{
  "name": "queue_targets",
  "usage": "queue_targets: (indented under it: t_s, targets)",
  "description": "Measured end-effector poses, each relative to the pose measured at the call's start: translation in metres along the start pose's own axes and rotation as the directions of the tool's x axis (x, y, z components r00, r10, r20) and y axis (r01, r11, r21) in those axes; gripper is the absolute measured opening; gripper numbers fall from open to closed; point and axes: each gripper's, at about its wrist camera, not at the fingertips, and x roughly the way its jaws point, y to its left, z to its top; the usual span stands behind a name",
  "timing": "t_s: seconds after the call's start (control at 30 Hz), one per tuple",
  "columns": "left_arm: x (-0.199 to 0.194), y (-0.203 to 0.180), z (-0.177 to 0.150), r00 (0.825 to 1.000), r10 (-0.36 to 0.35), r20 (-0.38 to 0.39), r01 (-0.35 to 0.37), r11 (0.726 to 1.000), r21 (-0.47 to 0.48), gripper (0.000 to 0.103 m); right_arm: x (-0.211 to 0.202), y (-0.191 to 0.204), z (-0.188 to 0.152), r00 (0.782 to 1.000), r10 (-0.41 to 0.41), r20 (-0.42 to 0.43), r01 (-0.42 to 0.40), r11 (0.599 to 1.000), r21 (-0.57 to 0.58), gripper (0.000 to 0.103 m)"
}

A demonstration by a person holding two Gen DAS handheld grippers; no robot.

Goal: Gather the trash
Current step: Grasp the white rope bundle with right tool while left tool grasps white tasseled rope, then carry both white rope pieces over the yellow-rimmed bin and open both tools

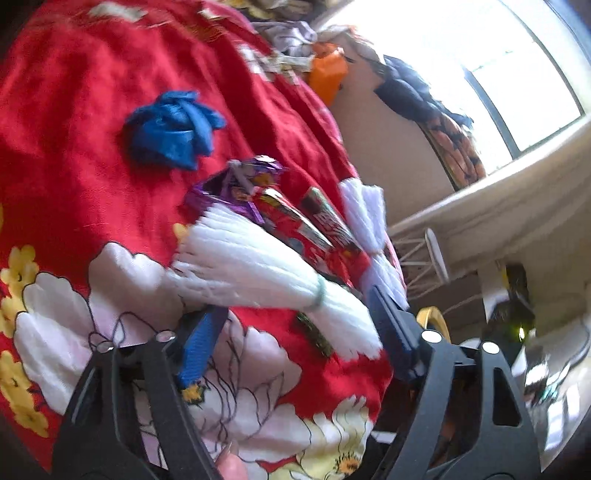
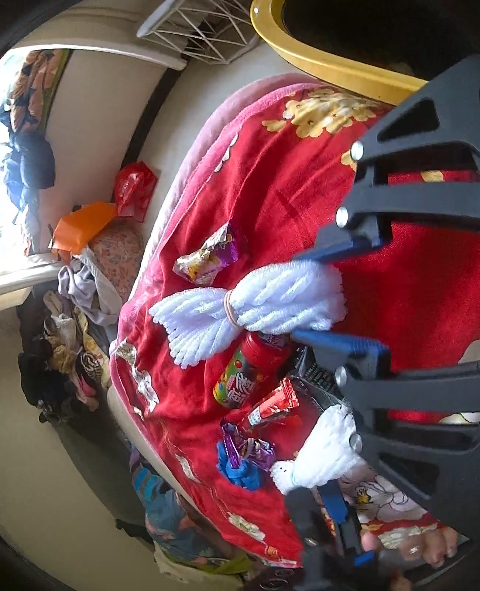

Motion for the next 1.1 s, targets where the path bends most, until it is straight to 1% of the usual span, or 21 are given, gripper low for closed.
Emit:
queue_targets:
  t_s: [0.07, 0.1, 0.13, 0.23, 0.33, 0.63, 0.73, 0.87, 1.1]
  targets:
    - [0.002, 0.005, 0.002, 1.0, 0.005, -0.004, -0.005, 1.0, -0.029, 0.049, -0.004, 0.0, -0.001, 1.0, 0.003, 0.007, -0.003, 1.0, -0.001, 0.027]
    - [0.002, 0.008, 0.002, 1.0, 0.005, -0.006, -0.005, 0.999, -0.044, 0.045, -0.007, 0.001, -0.002, 1.0, 0.001, 0.015, -0.001, 1.0, -0.005, 0.027]
    - [0.002, 0.01, 0.003, 1.0, 0.004, -0.008, -0.005, 0.999, -0.053, 0.038, -0.01, 0.002, -0.003, 1.0, -0.002, 0.024, 0.002, 1.0, -0.008, 0.026]
    - [0.0, 0.013, 0.002, 1.0, 0.0, -0.014, 0.0, 0.999, -0.05, 0.022, -0.018, 0.003, -0.005, 0.999, -0.008, 0.042, 0.008, 1.0, -0.008, 0.026]
    - [-0.004, 0.012, 0.002, 1.0, -0.017, -0.022, 0.016, 0.999, -0.035, 0.017, -0.026, 0.002, -0.008, 0.998, -0.01, 0.057, 0.01, 1.0, 0.001, 0.026]
    - [-0.029, 0.002, -0.006, 0.998, -0.054, -0.012, 0.054, 0.997, 0.063, 0.013, -0.052, 0.004, -0.015, 0.995, -0.002, 0.098, 0.0, 1.0, 0.02, 0.026]
    - [-0.041, -0.01, -0.006, 0.998, -0.057, 0.012, 0.055, 0.991, 0.124, 0.013, -0.061, 0.007, -0.017, 0.994, 0.006, 0.111, -0.009, 1.0, 0.018, 0.026]
    - [-0.051, -0.028, -0.009, 0.997, -0.054, 0.048, 0.043, 0.978, 0.204, 0.012, -0.074, 0.011, -0.019, 0.991, 0.021, 0.132, -0.023, 1.0, 0.015, 0.026]
    - [-0.067, -0.058, -0.017, 0.993, -0.061, 0.101, 0.022, 0.939, 0.342, 0.012, -0.091, 0.013, -0.024, 0.988, 0.036, 0.151, -0.038, 0.999, 0.014, 0.026]
